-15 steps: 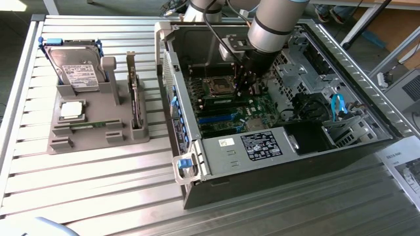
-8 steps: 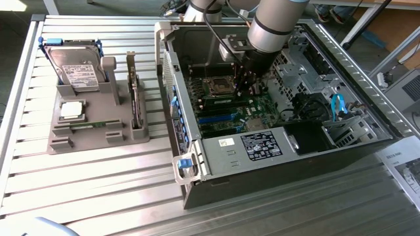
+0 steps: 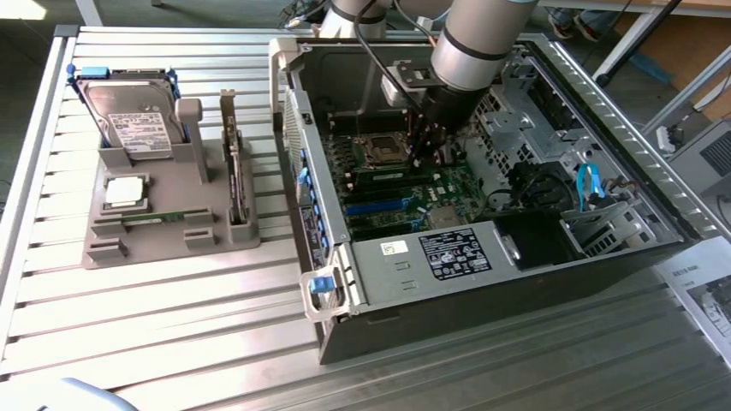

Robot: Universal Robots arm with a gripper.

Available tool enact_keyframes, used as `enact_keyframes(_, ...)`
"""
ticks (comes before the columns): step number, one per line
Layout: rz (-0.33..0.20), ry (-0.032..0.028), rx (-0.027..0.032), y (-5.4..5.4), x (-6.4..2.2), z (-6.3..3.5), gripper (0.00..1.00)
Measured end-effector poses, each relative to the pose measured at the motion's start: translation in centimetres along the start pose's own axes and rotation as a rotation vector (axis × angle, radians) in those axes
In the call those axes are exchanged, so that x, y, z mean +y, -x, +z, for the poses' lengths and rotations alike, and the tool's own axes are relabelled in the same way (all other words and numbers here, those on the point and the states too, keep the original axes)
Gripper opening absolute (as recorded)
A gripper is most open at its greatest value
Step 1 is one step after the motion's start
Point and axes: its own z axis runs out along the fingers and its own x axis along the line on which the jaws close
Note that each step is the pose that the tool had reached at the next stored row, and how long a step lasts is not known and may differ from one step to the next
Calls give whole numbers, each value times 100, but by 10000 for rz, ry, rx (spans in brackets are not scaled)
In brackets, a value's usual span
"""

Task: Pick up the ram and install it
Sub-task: 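Insert the ram into the slot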

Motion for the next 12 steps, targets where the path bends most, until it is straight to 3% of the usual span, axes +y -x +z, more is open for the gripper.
enact_keyframes(12,-2,-28,-1,-6,15,0,12)
